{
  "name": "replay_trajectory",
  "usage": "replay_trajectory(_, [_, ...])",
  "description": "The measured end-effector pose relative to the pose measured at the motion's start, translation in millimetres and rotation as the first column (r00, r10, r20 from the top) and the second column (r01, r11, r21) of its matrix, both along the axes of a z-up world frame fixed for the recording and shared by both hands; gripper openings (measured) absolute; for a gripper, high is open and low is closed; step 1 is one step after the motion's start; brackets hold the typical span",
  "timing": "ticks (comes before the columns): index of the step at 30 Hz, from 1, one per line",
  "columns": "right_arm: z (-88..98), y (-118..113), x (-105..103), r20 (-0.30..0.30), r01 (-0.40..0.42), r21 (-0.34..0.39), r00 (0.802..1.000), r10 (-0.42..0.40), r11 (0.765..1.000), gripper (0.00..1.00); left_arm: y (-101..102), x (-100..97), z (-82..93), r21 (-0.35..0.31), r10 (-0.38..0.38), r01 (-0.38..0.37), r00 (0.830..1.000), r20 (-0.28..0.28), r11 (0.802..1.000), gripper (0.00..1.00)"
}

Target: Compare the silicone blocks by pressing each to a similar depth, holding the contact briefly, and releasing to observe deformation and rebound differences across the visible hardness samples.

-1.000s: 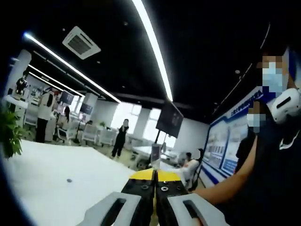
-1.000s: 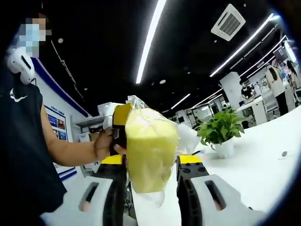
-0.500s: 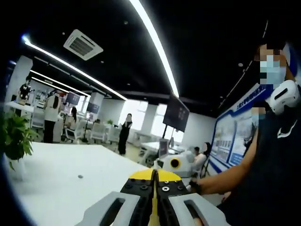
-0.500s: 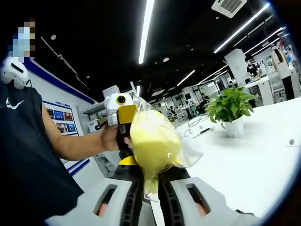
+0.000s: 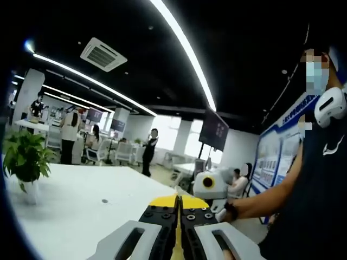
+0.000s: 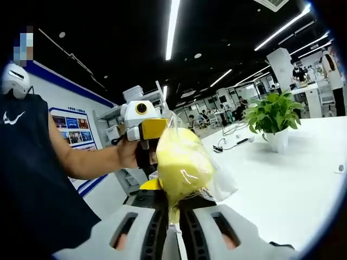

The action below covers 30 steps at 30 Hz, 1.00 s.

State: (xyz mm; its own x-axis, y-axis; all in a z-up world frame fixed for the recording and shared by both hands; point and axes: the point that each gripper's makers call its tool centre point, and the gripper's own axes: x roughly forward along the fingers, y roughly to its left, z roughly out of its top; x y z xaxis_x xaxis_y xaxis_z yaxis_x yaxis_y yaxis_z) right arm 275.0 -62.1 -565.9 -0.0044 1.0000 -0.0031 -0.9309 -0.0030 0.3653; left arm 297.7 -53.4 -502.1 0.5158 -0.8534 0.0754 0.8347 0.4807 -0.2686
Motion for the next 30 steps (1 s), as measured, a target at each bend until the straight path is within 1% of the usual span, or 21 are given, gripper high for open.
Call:
replay_trajectory(1, [0.5,0.0,0.2,0.0,0.0,0.0,1.0,0.0,1.0,0.02,0.6,0.7,1.7,-0.019,0.002,-0.002,1.0,-0.017,1.0,0.0])
replay_trajectory(2, [1.5,-0.5,0.3,-0.016,-0.005,-0.001,1.0,0.005,1.0,0.02,-0.5,-0.4,3.3,-0.036,0.0,-0.001,1.0,-0.027,0.999,0.0])
replay_trajectory(3, [3.7,-1.1,-1.5,-0.034,-0.018,0.007,0.999,0.018,1.0,0.02,-1.1,-0.9,4.4,-0.04,0.0,-0.001,1.0,-0.019,0.999,0.0])
replay_trajectory(4, [3.7,-1.2,-1.1,-0.029,-0.013,0.007,0.999,0.014,1.0,0.02,-1.4,-1.5,5.2,-0.046,-0.002,0.001,1.0,-0.017,0.999,0.0])
replay_trajectory(6, [2.5,-1.6,0.0,-0.038,-0.008,0.004,0.999,0.008,1.0,0.02,-1.0,-0.1,3.8,-0.039,0.001,-0.002,1.0,-0.021,0.999,0.0])
replay_trajectory(9, [-0.4,-1.4,0.3,-0.033,0.008,-0.009,0.999,-0.008,1.0,0.02,-2.6,0.7,1.3,-0.024,0.017,-0.017,1.0,-0.016,1.0,0.0])
replay_trajectory(11, [-0.1,-1.8,-0.7,-0.033,0.01,-0.006,0.999,-0.01,1.0,0.02,-2.4,-1.7,2.3,-0.06,0.0,-0.002,1.0,-0.03,0.998,0.0])
replay_trajectory(13, [0.0,-1.2,-2.6,-0.032,0.005,-0.012,0.999,-0.006,1.0,0.01,-1.3,-1.7,0.5,-0.052,0.012,-0.013,1.0,-0.021,0.999,0.0])
replay_trajectory(14, [-0.3,-1.1,-3.7,-0.04,0.003,-0.015,0.999,-0.003,1.0,0.01,-1.0,-2.0,0.0,-0.051,0.014,-0.015,1.0,-0.02,0.999,0.0])
replay_trajectory(15, [0.4,-0.3,-6.7,-0.081,-0.004,-0.011,0.997,0.003,1.0,0.01,-0.5,-2.0,-0.3,-0.052,0.016,-0.017,1.0,-0.02,0.998,0.0])
replay_trajectory(16, [0.5,0.2,-7.7,-0.089,-0.009,-0.009,0.996,0.008,1.0,0.01,-0.4,-2.7,0.2,-0.054,0.02,-0.021,1.0,-0.021,0.998,0.0])
replay_trajectory(17, [-0.2,0.5,-7.7,-0.079,-0.005,-0.012,0.997,0.004,1.0,0.01,0.2,-2.5,-0.6,-0.052,0.026,-0.028,0.999,-0.025,0.998,0.0])
replay_trajectory(19, [-1.5,1.8,-10.0,-0.075,-0.009,-0.016,0.997,0.008,1.0,0.01,1.9,-2.3,-3.0,-0.046,0.035,-0.036,0.999,-0.033,0.998,0.0])
replay_trajectory(20, [-1.8,2.0,-10.4,-0.079,-0.01,-0.016,0.997,0.009,1.0,0.01,2.9,-2.5,-3.9,-0.052,0.033,-0.035,0.998,-0.046,0.998,0.0])
replay_trajectory(21, [-1.8,2.5,-11.9,-0.089,-0.014,-0.013,0.996,0.013,1.0,0.01,4.0,-4.6,-3.8,-0.084,0.019,-0.025,0.996,-0.082,0.996,0.0])
replay_trajectory(24, [-2.5,4.7,-13.9,-0.089,-0.013,-0.016,0.996,0.011,1.0,0.01,5.4,-6.6,-5.2,-0.059,0.036,-0.039,0.998,-0.046,0.998,0.0])
replay_trajectory(25, [-2.0,5.1,-14.7,-0.112,-0.013,-0.012,0.994,0.012,1.0,0.01,5.9,-6.4,-4.9,-0.059,0.037,-0.039,0.998,-0.043,0.997,0.0])
replay_trajectory(26, [2.0,5.3,-20.5,-0.173,-0.039,0.011,0.984,0.041,0.999,0.02,6.1,-6.4,-4.2,-0.06,0.036,-0.038,0.998,-0.043,0.997,0.0])
replay_trajectory(27, [1.7,5.0,-19.1,-0.143,-0.032,0.011,0.989,0.034,0.999,0.02,5.3,-7.5,-3.3,-0.06,0.032,-0.034,0.999,-0.039,0.998,0.0])
replay_trajectory(28, [-0.1,5.7,-12.4,-0.09,0.01,0.005,0.996,-0.009,1.0,0.02,5.4,-7.5,-1.8,-0.061,0.036,-0.038,0.999,-0.032,0.997,0.0])
replay_trajectory(30, [0.3,6.0,-16.0,-0.12,-0.013,0.015,0.993,0.015,1.0,0.02,5.2,-7.1,-2.3,-0.057,0.04,-0.042,0.999,-0.036,0.998,0.0])
